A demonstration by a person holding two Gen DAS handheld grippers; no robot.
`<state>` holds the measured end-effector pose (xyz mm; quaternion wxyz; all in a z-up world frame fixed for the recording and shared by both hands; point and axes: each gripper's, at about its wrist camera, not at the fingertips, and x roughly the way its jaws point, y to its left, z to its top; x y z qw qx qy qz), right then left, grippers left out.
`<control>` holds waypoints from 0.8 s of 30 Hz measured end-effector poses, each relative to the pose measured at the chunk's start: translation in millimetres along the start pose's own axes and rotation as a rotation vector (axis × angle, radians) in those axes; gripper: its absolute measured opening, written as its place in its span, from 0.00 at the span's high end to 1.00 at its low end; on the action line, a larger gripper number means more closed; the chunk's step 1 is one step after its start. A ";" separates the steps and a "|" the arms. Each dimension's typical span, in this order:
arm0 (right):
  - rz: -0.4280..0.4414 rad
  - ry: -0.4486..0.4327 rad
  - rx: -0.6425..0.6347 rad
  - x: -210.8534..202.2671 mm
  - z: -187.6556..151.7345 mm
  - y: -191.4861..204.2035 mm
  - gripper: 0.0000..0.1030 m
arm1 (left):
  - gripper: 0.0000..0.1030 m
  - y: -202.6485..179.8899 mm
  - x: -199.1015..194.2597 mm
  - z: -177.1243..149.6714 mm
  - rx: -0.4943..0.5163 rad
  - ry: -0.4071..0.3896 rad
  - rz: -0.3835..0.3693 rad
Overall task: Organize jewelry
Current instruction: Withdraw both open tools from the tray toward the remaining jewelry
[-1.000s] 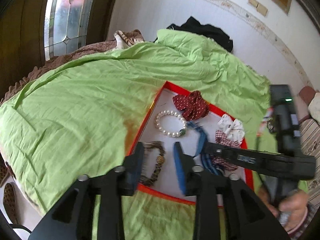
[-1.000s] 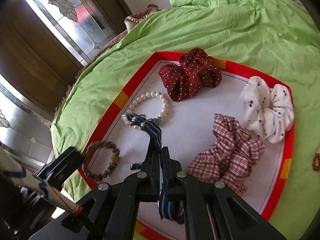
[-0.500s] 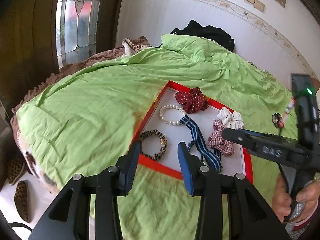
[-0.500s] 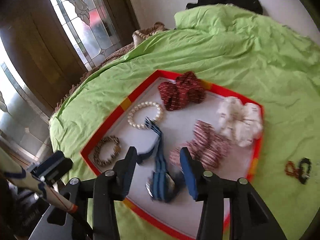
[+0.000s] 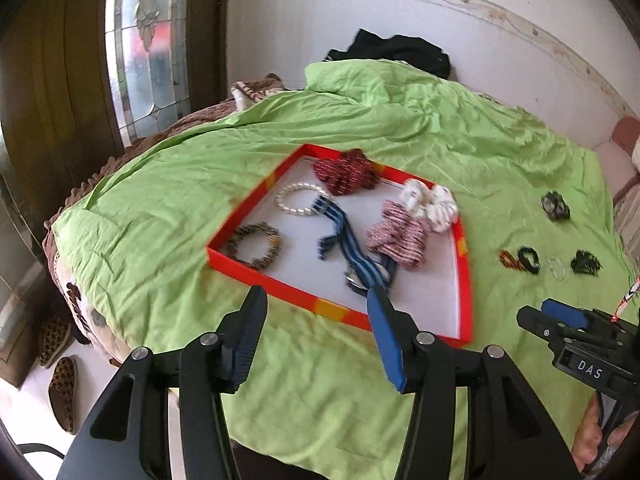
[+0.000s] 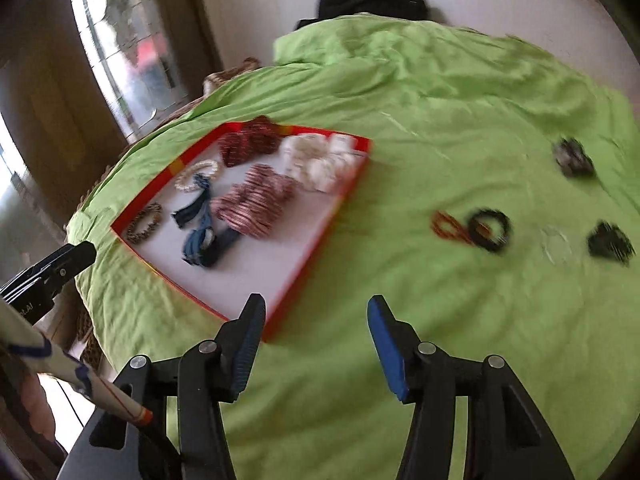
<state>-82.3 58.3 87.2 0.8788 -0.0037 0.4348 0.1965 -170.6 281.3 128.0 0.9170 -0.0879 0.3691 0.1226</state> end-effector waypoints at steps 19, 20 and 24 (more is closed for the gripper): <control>-0.049 -0.090 0.213 -56.8 -65.8 -122.2 0.39 | 0.49 -121.7 -30.4 -27.4 0.243 0.016 0.052; -0.053 -0.096 0.235 -59.4 -69.3 -132.6 0.39 | 0.49 -130.4 -29.3 -28.7 0.258 0.019 0.048; -0.065 -0.107 0.300 -65.0 -78.4 -162.0 0.38 | 0.48 -154.8 -23.5 -33.5 0.310 0.034 0.036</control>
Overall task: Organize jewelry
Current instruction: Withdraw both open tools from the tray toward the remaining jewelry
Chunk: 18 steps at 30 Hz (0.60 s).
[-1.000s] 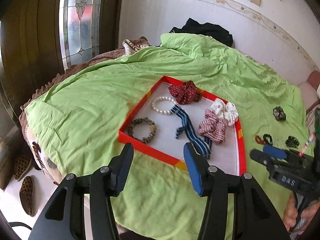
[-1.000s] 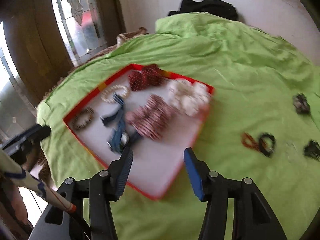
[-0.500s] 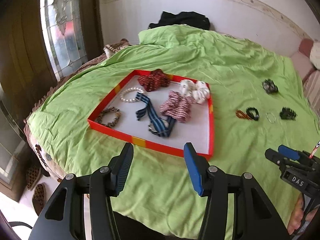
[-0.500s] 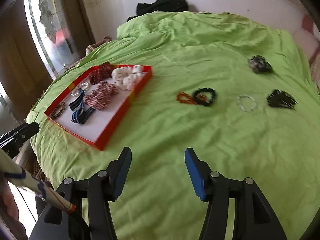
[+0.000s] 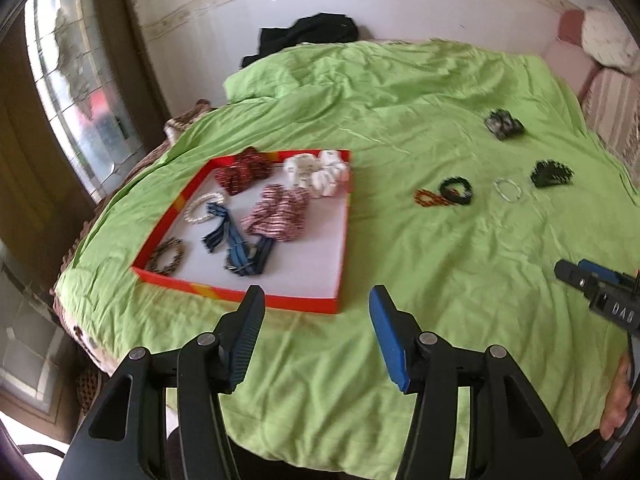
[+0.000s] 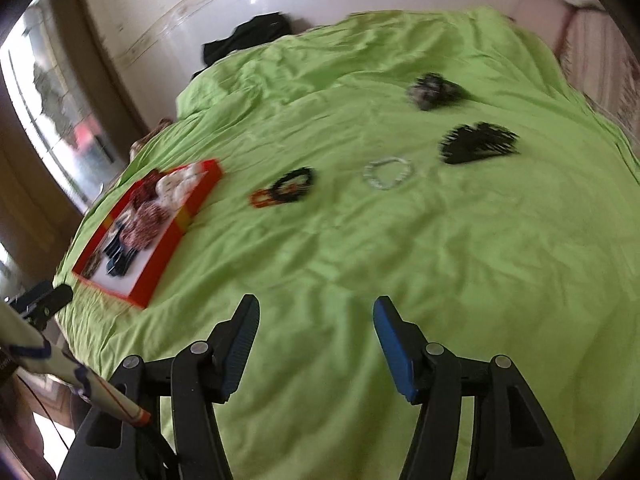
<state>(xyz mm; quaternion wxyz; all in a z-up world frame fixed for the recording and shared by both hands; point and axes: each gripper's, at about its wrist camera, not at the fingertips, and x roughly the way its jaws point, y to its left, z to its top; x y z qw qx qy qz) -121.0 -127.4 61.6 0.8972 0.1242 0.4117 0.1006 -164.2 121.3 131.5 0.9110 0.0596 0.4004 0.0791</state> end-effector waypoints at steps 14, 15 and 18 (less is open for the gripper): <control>-0.132 -0.015 0.108 -11.7 5.7 -86.1 0.38 | 0.48 -35.1 26.0 6.3 0.067 0.012 -0.054; -0.141 -0.012 0.113 -11.4 5.8 -91.3 0.38 | 0.48 -35.7 29.8 7.3 0.063 0.023 -0.067; -0.162 0.003 0.130 -8.2 8.4 -104.4 0.38 | 0.48 -38.5 41.4 11.6 0.061 0.046 -0.097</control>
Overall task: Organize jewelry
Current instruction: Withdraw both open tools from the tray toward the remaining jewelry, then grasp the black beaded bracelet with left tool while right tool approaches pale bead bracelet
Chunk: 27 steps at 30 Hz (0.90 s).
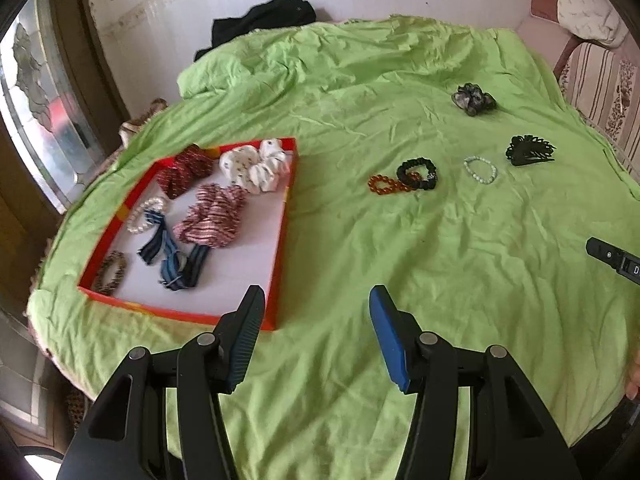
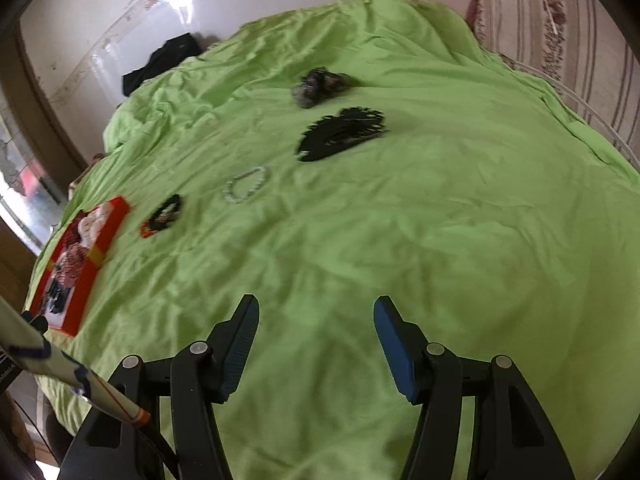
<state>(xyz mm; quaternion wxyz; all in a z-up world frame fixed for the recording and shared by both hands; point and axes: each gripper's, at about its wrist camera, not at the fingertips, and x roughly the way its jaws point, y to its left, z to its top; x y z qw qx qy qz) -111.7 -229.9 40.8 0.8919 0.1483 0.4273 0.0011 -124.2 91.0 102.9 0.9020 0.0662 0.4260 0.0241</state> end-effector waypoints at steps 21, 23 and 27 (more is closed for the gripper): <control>0.006 0.067 -0.026 50.0 47.0 19.6 0.38 | 0.51 -5.3 73.8 84.8 -0.012 0.006 -0.260; 0.022 0.074 -0.022 57.8 55.5 22.8 0.38 | 0.51 -8.2 85.1 96.3 -0.011 0.018 -0.290; 0.042 0.075 -0.042 74.0 70.5 34.6 0.38 | 0.54 -18.4 109.4 116.2 0.008 0.044 -0.316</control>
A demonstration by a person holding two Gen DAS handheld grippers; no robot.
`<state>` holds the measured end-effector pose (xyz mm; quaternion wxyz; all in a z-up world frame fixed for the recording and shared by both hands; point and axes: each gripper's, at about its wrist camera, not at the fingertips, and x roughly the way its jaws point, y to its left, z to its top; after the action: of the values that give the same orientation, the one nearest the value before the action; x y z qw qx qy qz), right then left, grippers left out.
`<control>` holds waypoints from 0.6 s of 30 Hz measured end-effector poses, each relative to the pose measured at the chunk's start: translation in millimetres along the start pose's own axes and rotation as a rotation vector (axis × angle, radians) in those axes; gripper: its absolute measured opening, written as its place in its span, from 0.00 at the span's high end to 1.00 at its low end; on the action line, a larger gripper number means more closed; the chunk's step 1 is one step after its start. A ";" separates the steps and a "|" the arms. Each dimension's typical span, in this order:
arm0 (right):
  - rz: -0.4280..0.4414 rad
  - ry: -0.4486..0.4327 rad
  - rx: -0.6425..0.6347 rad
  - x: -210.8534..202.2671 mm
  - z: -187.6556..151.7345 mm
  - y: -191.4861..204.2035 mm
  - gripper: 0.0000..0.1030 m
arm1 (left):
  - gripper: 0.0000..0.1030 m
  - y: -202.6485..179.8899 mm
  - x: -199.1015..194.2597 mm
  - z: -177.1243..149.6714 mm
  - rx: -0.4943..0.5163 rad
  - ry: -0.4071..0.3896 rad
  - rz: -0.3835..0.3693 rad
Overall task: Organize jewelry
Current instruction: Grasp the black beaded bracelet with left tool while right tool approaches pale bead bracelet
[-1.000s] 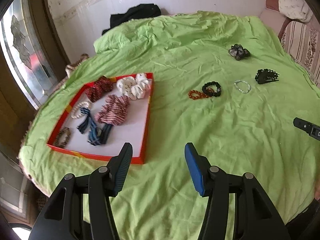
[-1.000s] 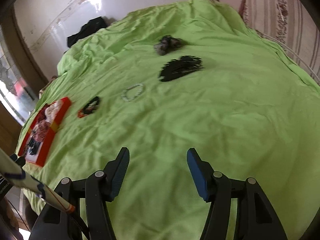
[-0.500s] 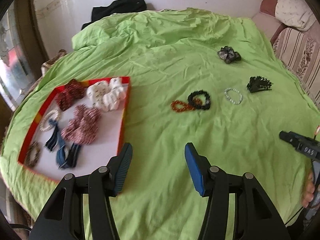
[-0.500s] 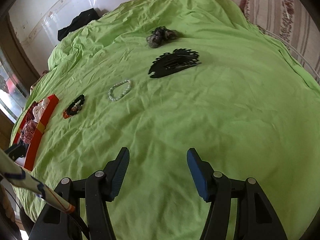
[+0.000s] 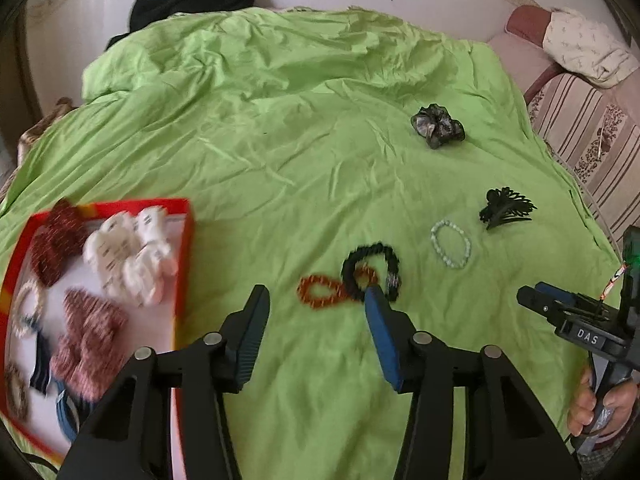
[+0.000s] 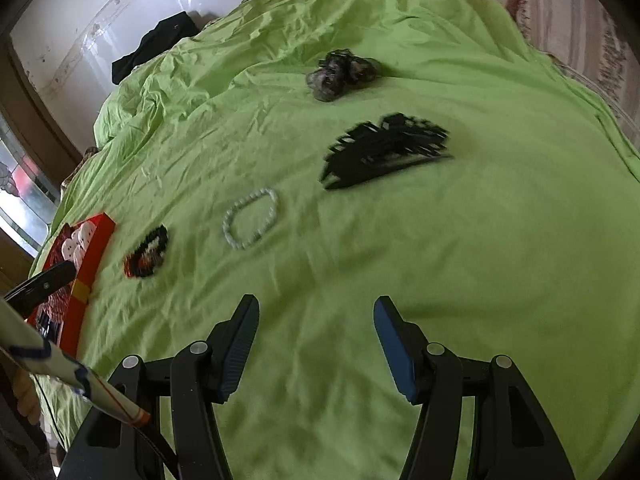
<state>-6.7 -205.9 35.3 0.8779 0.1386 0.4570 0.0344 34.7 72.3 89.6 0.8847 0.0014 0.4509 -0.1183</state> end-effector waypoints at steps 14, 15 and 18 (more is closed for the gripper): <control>0.025 0.034 -0.032 60.7 38.6 15.8 0.38 | 0.55 -6.4 86.1 32.3 0.040 0.134 -0.198; 0.024 0.035 -0.032 63.4 39.6 16.4 0.38 | 0.55 -7.6 88.5 32.1 0.046 0.137 -0.204; 0.023 0.033 -0.037 69.6 43.2 17.9 0.38 | 0.55 -13.2 95.6 30.4 0.084 0.143 -0.219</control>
<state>70.0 -184.9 8.5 0.8723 0.1269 0.4690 0.0555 110.2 36.2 32.7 0.8314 -0.0023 0.5046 -0.2328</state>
